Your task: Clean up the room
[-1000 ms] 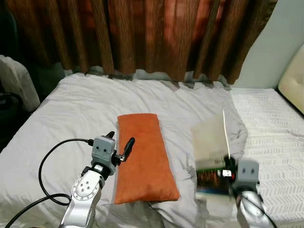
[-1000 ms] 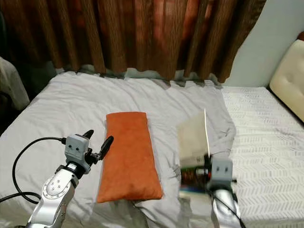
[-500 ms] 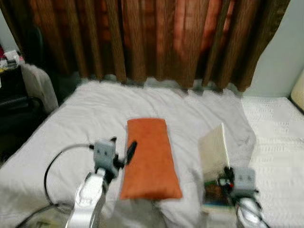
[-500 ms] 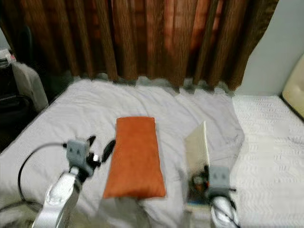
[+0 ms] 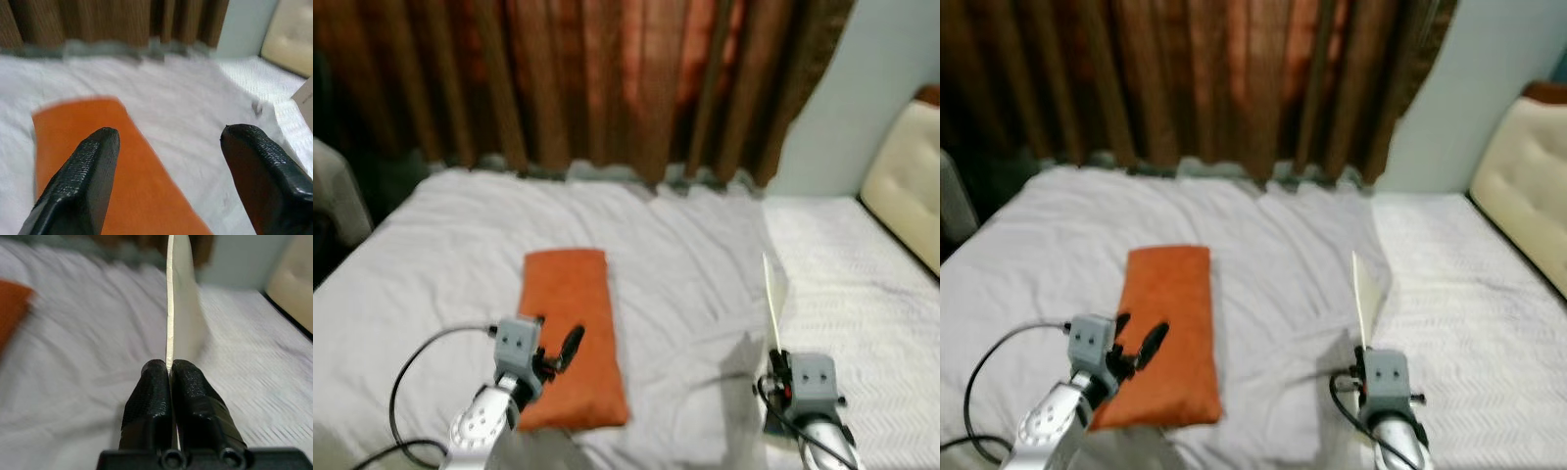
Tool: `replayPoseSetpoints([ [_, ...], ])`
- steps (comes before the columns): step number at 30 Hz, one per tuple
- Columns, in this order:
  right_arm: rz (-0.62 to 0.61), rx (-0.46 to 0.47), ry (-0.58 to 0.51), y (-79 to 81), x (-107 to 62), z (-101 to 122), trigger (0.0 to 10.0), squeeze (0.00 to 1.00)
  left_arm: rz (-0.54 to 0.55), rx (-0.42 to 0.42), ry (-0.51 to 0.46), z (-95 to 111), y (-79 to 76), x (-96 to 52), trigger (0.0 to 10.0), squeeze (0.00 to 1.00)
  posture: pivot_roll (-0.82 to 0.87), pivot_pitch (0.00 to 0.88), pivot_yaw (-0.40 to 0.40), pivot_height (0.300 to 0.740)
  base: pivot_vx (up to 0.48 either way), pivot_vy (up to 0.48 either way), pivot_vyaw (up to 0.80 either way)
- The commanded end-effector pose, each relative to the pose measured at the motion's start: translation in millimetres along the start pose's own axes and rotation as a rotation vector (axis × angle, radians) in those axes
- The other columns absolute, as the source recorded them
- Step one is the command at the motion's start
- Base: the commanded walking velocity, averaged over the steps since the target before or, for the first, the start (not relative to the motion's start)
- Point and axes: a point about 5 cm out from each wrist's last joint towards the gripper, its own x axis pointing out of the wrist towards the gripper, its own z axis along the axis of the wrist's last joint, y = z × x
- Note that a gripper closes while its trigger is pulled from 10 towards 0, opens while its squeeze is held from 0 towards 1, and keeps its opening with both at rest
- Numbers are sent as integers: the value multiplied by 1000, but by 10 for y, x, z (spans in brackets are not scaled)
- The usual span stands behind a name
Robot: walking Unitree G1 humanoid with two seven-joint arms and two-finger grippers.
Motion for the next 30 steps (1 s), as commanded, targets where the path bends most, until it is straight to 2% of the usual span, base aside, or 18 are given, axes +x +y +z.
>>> replayPoseSetpoints([
  [1, -18, -49, -18, -106, -13, 45, 0, 0, -79, -3, -13, 19, -189, 79, 10000, 0, -12, 0, -58, 740, 337, -337, 0],
  [5, -3, -40, -38, -95, 46, 95, 0, 0, -80, 8, -15, 37, -236, 178, 10000, 0, -21, 0, -56, 740, 253, -253, -800],
  [8, 6, -28, -35, -71, 97, 122, 0, 0, -65, 64, -27, 97, -258, 235, 10000, 0, -26, 0, -55, 740, 0, 0, 0],
  [9, 10, -14, -32, -52, 137, 143, 0, 0, -62, 64, -60, 148, -262, 241, 10000, 0, -28, 0, -54, 740, 0, -472, 0],
  [12, 17, -3, -45, -25, 191, 196, 0, 0, -64, 36, -71, 170, -279, 259, 10000, 0, -25, 0, -52, 740, 84, -431, 0],
  [30, 57, 7, -36, 14, 236, 195, 0, 0, -48, 32, -71, 145, -277, 245, 10000, 0, -17, 0, -65, 740, 270, -394, 0],
])
